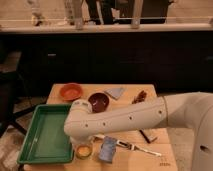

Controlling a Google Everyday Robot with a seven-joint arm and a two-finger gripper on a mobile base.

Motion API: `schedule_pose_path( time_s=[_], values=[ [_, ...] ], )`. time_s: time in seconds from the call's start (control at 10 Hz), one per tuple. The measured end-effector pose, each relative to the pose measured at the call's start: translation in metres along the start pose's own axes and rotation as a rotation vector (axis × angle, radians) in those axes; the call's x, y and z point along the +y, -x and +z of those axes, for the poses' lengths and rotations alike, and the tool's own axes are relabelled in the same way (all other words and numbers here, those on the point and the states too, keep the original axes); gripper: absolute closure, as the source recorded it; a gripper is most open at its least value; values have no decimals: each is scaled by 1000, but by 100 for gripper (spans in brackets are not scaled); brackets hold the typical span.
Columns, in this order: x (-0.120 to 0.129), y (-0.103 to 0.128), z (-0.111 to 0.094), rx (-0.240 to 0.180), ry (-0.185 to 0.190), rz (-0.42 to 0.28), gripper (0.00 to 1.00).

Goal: Place apple in red bowl

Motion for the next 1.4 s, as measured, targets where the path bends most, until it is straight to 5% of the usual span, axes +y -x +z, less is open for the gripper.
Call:
schedule_pose_path(
  time_s=[1.4],
  values=[
    [2, -48, -54, 95, 4, 0, 100]
  ],
)
